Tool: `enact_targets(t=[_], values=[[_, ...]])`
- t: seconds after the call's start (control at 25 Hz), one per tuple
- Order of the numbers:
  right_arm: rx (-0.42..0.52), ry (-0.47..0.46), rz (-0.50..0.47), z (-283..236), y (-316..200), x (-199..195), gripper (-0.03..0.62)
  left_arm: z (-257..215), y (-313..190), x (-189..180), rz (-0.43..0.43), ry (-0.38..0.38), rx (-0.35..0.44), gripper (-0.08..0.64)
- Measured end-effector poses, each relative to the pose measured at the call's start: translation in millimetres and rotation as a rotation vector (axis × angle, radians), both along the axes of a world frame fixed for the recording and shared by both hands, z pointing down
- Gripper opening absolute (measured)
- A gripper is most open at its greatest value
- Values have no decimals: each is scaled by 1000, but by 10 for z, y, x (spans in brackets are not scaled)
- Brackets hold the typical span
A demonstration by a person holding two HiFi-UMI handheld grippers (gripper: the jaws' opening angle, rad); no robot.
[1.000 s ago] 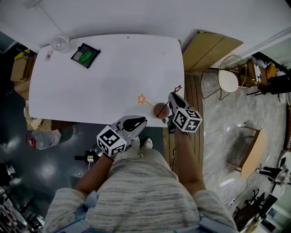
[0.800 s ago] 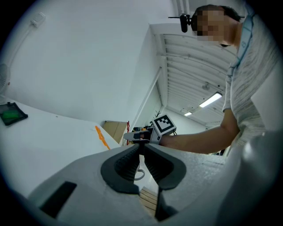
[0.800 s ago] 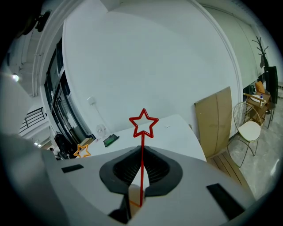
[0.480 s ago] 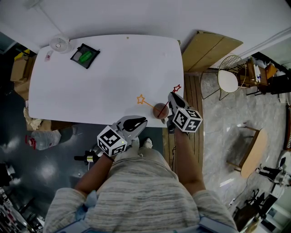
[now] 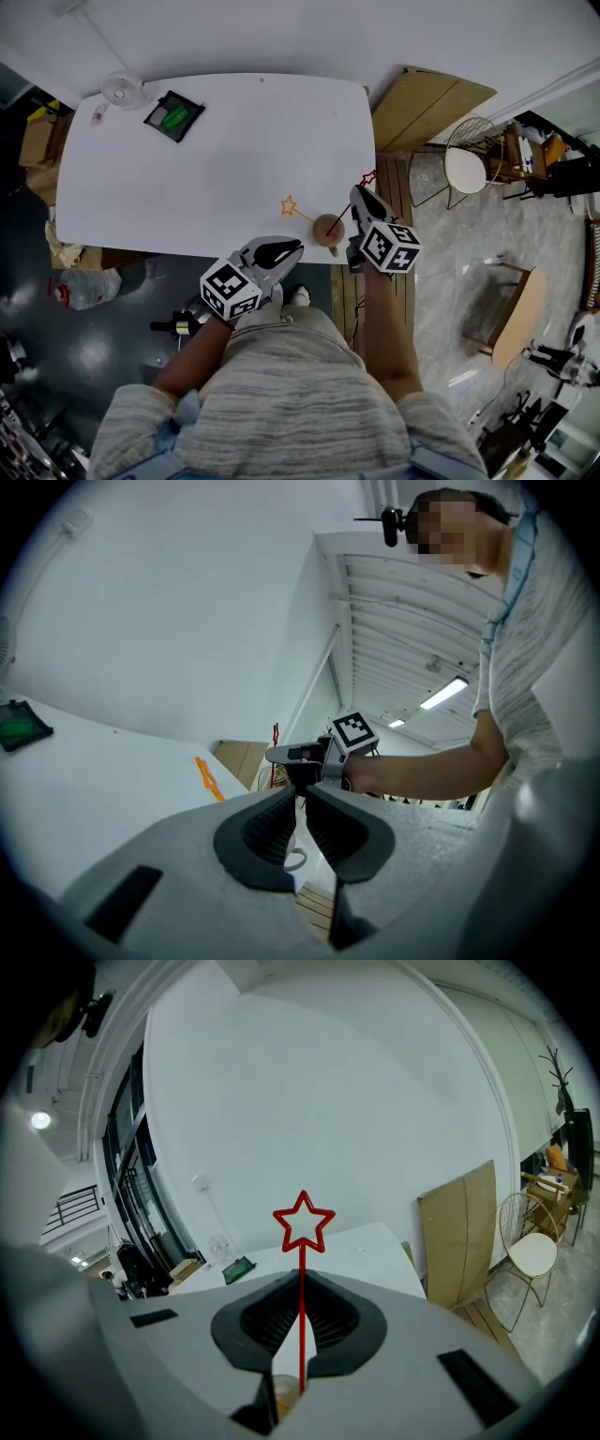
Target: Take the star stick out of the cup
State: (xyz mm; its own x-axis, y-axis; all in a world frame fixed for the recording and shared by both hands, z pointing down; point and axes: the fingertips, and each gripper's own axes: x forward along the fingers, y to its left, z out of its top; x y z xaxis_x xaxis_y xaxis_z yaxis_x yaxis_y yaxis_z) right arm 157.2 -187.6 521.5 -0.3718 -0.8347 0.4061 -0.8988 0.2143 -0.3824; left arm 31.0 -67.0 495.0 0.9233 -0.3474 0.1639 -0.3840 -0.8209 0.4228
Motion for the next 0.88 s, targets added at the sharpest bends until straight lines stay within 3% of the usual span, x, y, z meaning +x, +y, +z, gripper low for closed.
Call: enact_targets(t=[0.88], values=[[178,60,-64,-893,-120,-166,18,-61,29,13,22,18,17,43]])
